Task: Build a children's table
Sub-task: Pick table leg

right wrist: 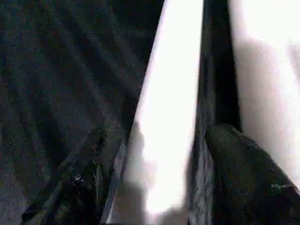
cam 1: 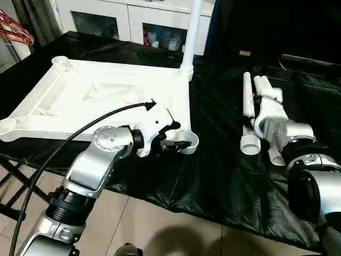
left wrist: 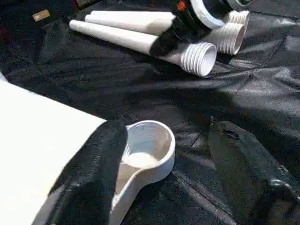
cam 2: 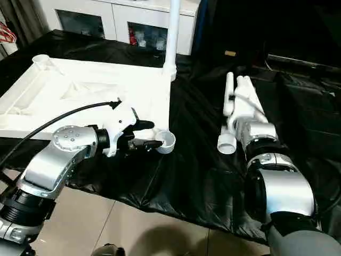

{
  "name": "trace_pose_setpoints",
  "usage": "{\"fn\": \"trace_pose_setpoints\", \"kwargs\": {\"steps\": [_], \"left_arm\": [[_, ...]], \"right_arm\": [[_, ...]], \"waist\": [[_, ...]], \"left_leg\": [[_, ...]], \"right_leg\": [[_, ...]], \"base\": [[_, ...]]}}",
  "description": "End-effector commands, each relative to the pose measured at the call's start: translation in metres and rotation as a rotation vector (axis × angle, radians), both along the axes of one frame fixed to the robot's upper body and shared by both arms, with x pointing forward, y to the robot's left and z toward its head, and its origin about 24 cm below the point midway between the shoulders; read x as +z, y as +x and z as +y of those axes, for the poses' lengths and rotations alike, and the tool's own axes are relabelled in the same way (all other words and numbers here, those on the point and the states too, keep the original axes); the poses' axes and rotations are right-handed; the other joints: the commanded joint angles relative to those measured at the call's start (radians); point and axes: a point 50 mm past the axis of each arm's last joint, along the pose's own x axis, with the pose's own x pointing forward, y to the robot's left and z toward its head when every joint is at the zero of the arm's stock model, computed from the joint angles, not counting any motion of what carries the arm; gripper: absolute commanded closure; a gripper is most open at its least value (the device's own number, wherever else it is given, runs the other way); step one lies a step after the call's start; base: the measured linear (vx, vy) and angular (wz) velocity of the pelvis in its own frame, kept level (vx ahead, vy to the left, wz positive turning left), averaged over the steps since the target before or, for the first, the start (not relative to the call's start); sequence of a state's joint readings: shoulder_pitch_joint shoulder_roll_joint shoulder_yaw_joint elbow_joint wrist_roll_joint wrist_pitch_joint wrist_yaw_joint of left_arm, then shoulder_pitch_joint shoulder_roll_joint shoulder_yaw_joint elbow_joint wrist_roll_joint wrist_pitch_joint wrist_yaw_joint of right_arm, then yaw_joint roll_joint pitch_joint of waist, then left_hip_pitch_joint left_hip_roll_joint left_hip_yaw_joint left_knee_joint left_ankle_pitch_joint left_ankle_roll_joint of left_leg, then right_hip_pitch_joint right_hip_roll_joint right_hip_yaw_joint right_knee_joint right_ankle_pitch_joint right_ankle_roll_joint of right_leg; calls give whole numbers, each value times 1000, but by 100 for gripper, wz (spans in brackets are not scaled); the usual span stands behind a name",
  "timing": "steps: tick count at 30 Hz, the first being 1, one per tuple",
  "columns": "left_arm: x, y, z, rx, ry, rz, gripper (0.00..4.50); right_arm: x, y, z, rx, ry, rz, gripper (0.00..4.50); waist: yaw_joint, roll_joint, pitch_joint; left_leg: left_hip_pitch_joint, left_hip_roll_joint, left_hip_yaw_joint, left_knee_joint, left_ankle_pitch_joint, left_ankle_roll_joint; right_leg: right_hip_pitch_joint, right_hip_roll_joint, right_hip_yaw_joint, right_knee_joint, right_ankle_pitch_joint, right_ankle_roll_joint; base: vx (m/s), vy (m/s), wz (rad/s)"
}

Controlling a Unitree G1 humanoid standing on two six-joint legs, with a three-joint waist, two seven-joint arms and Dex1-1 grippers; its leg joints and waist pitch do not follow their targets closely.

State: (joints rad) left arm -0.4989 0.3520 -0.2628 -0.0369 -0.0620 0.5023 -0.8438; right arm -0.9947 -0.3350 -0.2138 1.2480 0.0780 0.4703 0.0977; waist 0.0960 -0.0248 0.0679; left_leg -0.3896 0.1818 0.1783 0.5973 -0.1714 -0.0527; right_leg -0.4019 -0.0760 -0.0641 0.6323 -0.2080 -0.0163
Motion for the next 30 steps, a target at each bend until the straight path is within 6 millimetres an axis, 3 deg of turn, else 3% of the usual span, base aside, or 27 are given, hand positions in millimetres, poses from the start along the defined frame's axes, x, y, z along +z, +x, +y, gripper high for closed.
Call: {"fn": "trace_pose_setpoints", "kwargs": {"steps": [1,5,6,14,15,24,30], "left_arm": [[2,-3,-3,-13,22,-15,102],[2,-4,-2,-16,26,-14,102],[2,-4,-2,-15,28,-15,98],[-2,-8,-2,-37,46,4,98],[-2,-9,-2,-39,46,6,98],[-3,-10,-1,-38,51,9,98],[-1,-8,-2,-18,39,-23,98]], "right_arm": [[5,0,-8,-30,30,14,125],[1,-3,-9,-44,71,54,125],[1,-4,-10,-58,85,58,152],[-9,-12,-12,-72,170,116,205],[-11,-13,-13,-73,174,122,232],[-16,-19,-19,-84,184,151,260],[-8,-13,-19,-93,207,91,262]], "waist": [[3,-18,-82],[3,-20,-81],[3,-21,-80],[3,-31,-78],[3,-30,-78],[3,-41,-76],[4,-47,-76]], "left_leg": [[17,38,-3,-54,-55,41],[16,39,-3,-54,-62,40],[16,39,-3,-54,-68,36],[17,40,-4,-56,-97,14],[17,41,-4,-56,-100,12],[21,42,-5,-59,-148,-26],[18,42,-5,-58,-142,-27]], "right_leg": [[58,-66,45,-50,25,-236],[58,-66,44,-50,8,-234],[58,-67,44,-52,-5,-232],[56,-68,44,-53,-58,-215],[54,-68,44,-55,-63,-213],[49,-67,44,-59,-109,-197],[52,-68,43,-58,-102,-195]], "base": [[0,0,0],[0,0,0],[0,0,0],[0,0,0],[0,0,0],[0,0,0],[0,0,0]]}}
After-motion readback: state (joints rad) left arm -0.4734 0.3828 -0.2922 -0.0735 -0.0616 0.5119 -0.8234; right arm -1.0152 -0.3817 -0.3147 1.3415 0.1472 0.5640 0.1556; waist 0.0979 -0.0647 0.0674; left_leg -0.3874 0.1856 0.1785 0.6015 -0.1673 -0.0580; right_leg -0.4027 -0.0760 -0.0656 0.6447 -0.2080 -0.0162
